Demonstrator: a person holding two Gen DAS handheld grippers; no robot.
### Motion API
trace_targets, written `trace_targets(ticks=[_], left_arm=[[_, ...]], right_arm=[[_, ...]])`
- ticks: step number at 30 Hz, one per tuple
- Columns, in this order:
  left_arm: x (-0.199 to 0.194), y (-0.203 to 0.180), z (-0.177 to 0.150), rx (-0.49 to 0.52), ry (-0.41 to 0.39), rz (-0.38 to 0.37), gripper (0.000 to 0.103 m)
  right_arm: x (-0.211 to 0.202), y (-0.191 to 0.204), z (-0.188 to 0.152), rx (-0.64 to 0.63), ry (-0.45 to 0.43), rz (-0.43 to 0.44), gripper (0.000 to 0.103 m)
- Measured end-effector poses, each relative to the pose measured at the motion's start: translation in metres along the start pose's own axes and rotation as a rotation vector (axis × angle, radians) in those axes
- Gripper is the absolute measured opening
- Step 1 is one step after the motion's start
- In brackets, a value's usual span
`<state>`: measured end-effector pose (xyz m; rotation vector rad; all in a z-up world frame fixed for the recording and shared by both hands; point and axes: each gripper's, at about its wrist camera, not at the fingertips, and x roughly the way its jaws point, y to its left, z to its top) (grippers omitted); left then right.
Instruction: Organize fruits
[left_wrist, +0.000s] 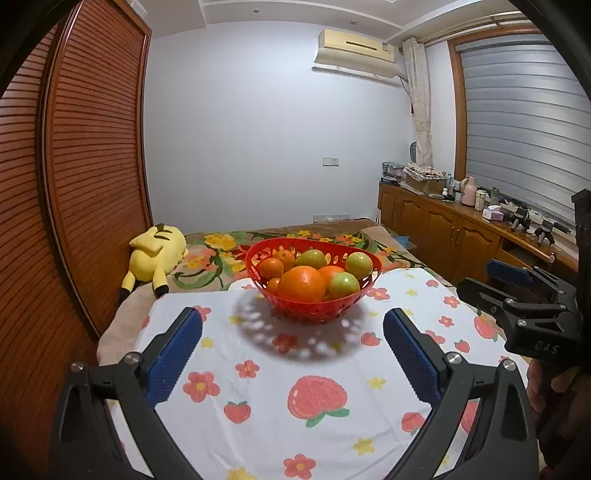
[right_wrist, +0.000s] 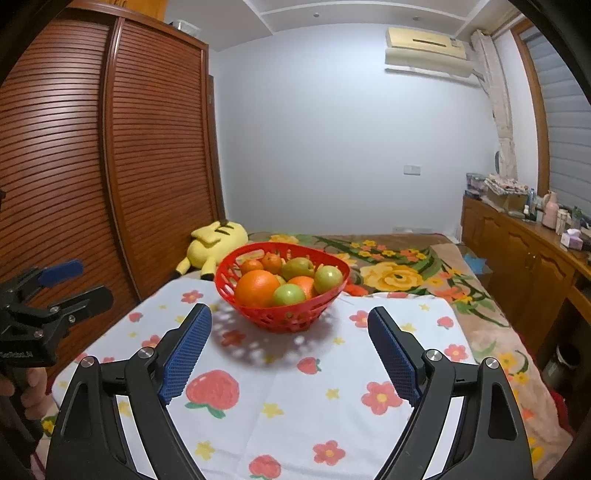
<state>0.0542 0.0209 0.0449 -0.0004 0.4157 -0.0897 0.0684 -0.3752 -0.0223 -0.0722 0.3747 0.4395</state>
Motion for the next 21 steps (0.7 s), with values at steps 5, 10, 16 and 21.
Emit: trace_targets(ticks=[5,10,16,21], left_arm=[[0.0001,0.0054,-0.0044,-0.01,0.007,0.013,0.1],[0.0009,0.0085,-0.0051,-0.019,0.008,0.017,0.1],[0.0018,0.0104,-0.0058,-0.024,0.006,0.018,0.1],[0.0015,0.0105,-0.0055,-0.02,0.006,0.018,0.1]], right_arm=[[0.0032,-0.0042,-0.0042,0.009,0.012,-0.009,0.088],[0.0025,-0.0049,-0.0047,0.012,0.015,-0.009,0.088],[0.0025,-0.004,-0.0045,0.011,0.015,-0.01,0.088],[0.0001,-0.0016,-0.0046,0.009,0.012,-0.011,0.088]])
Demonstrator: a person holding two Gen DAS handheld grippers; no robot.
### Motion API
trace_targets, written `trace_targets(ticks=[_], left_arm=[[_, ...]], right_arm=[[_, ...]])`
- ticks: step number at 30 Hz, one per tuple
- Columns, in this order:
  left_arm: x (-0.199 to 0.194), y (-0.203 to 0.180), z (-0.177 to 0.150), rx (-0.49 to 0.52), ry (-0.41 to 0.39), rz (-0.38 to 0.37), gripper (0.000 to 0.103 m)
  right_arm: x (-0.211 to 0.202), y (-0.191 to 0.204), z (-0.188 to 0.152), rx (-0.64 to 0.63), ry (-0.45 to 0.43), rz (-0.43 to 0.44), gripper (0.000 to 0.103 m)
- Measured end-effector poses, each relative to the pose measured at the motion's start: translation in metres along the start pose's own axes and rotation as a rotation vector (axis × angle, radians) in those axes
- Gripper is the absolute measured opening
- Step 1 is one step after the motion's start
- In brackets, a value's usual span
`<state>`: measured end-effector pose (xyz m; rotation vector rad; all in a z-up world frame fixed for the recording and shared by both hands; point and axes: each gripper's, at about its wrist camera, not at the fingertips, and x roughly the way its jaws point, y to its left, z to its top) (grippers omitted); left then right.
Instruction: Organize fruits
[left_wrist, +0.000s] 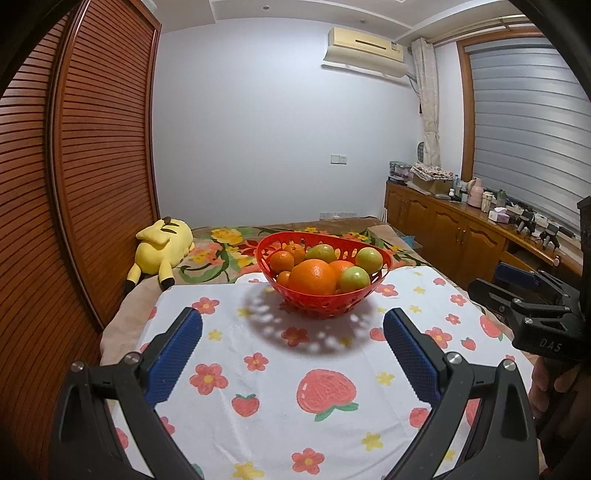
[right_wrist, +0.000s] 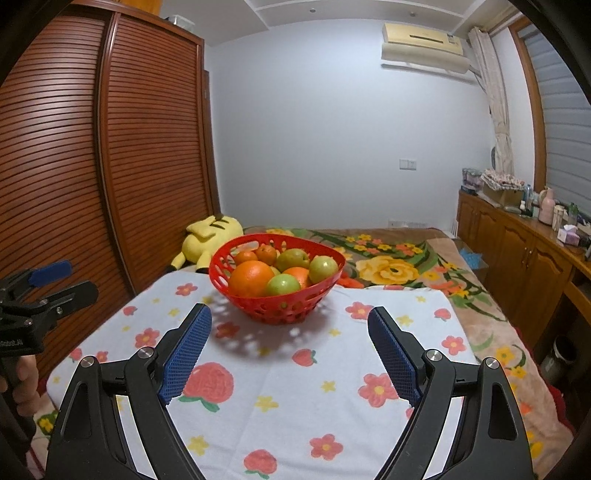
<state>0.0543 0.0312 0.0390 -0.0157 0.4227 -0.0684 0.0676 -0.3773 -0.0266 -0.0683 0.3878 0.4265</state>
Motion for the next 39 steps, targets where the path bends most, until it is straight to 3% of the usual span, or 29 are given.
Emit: trace_targets(ticks=[39], left_arm=[[-0.0098,-0.003,0.0025,0.01,-0.02,-0.005,0.1]], right_arm=[[-0.0041,0.0056,0.0005,-0.007,-0.011,-0.006,0.088]])
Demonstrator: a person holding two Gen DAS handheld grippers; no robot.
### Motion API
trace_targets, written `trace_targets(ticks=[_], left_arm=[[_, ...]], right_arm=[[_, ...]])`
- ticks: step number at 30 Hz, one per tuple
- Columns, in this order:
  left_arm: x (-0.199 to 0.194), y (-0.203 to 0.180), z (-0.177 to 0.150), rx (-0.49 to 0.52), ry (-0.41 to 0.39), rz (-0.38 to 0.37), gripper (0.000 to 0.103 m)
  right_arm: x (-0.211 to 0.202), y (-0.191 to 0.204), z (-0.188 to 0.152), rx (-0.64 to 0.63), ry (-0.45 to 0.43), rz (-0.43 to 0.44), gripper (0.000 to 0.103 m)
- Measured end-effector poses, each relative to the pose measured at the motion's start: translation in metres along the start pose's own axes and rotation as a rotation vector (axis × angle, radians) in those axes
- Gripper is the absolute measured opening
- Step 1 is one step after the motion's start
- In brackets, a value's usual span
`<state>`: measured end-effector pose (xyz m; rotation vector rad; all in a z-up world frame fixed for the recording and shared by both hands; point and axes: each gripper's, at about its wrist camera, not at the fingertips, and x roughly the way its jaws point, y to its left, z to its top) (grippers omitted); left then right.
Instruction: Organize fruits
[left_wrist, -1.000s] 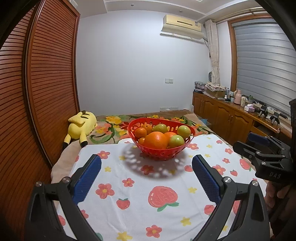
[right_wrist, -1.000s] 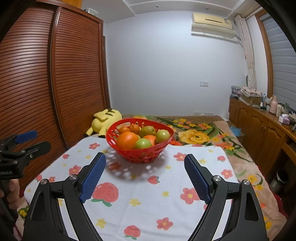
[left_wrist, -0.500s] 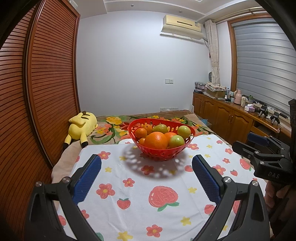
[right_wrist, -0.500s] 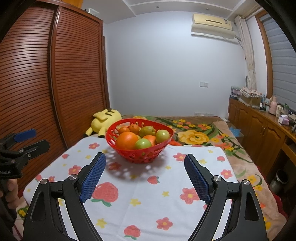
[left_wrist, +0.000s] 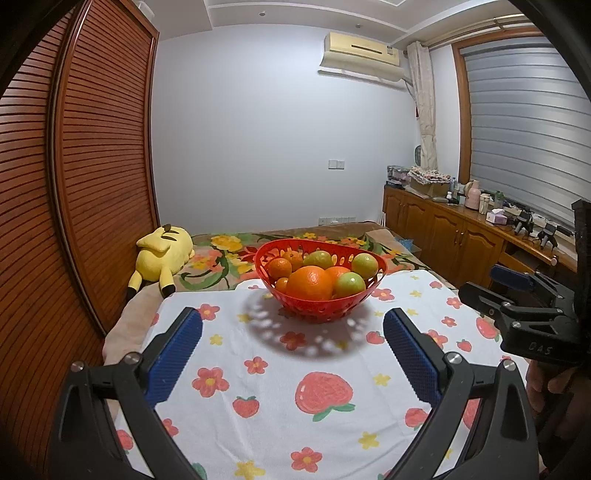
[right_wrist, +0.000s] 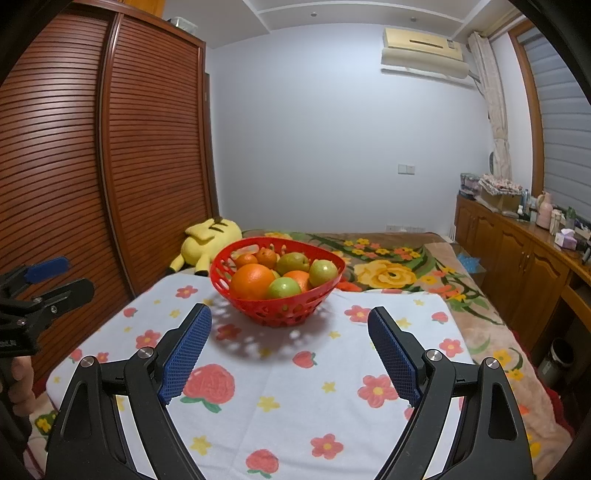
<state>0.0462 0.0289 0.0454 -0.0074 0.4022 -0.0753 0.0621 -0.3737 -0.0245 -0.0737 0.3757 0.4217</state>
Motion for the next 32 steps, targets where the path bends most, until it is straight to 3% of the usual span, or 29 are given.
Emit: trace_targets(ticks=[32], left_arm=[[-0.0041,-0.0023,0.0023,0.003,-0.01,0.005,0.1]], right_arm=[[-0.0033,-0.0047,0.0031,0.004,-0.004,-0.007,0.089]])
